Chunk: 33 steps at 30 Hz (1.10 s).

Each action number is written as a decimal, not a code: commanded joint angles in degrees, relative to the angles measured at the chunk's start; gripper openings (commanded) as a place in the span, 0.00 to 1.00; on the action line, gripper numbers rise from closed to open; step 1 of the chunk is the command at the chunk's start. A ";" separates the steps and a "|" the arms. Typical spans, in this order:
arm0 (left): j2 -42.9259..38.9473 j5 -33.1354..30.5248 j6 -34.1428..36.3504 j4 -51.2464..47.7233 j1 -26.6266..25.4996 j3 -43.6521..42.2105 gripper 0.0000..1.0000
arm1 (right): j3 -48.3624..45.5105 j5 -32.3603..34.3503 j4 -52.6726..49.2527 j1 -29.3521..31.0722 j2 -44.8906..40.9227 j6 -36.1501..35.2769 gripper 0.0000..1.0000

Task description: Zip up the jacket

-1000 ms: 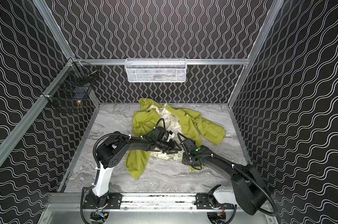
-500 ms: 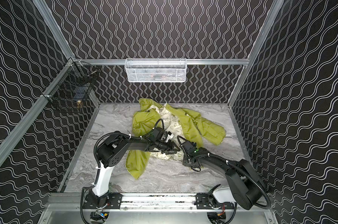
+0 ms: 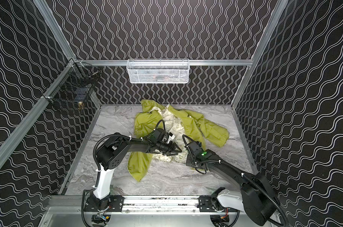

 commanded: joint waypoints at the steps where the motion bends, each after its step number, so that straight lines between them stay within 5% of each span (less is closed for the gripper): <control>1: -2.38 0.68 0.34 -1.76 -0.01 0.38 0.53 | 1.58 -3.75 -0.92 -0.01 -1.10 -1.73 0.00; 9: -3.67 4.69 -6.21 3.81 -2.20 -0.04 0.56 | 1.24 -11.67 4.91 0.05 -3.70 -4.69 0.00; 20: -0.59 6.06 -10.55 7.31 -4.63 4.10 0.56 | 0.54 -14.43 6.47 0.13 -4.67 -6.21 0.00; 33: 0.78 8.41 -0.69 -6.57 -7.11 7.57 0.41 | 1.47 -12.96 5.04 0.05 -5.95 -6.61 0.00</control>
